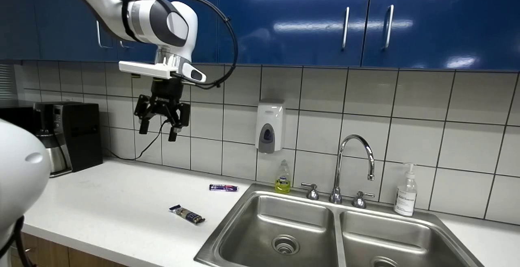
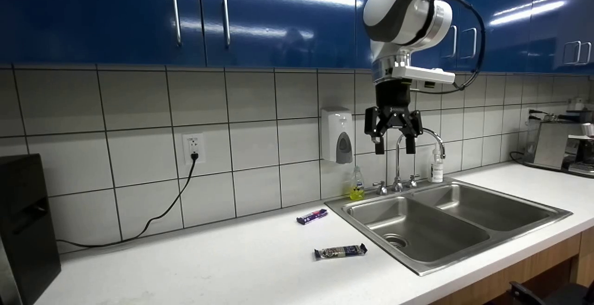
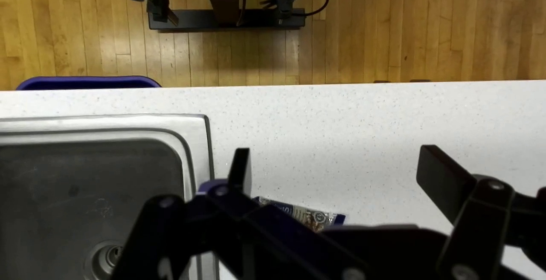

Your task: Put the chocolate bar inside the sink

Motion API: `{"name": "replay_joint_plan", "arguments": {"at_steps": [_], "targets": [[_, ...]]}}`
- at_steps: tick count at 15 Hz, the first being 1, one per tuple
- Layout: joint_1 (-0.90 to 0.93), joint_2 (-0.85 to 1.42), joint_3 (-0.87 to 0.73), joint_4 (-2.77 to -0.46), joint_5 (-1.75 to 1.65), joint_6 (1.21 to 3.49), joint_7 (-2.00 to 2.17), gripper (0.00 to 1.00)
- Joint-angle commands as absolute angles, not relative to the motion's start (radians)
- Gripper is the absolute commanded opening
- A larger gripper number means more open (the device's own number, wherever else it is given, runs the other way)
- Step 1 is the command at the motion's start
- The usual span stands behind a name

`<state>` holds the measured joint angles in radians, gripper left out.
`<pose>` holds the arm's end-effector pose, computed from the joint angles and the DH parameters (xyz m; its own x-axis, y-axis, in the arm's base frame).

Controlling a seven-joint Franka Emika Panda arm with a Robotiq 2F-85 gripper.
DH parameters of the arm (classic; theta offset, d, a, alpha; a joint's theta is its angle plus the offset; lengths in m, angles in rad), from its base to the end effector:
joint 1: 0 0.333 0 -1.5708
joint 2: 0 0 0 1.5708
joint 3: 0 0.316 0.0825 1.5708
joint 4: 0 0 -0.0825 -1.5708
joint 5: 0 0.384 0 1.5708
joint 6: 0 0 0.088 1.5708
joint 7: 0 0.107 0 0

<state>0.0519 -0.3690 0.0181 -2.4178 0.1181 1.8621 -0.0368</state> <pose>0.4071 0.0378 0.4330 0.9806 0.0691 -0.1835 0.0503 -0.9932 -0.1050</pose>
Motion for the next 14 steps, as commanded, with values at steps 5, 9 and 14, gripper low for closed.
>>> {"name": "replay_joint_plan", "arguments": {"at_steps": [5,9,14], "targets": [[0.045,-0.367,0.040,-2.541,0.115,2.004,0.031,1.00],[0.034,-0.263,0.033,-2.565,0.095,2.177,0.033,1.00],[0.026,-0.066,0.014,-2.529,0.108,2.361,0.016,1.00]]}}
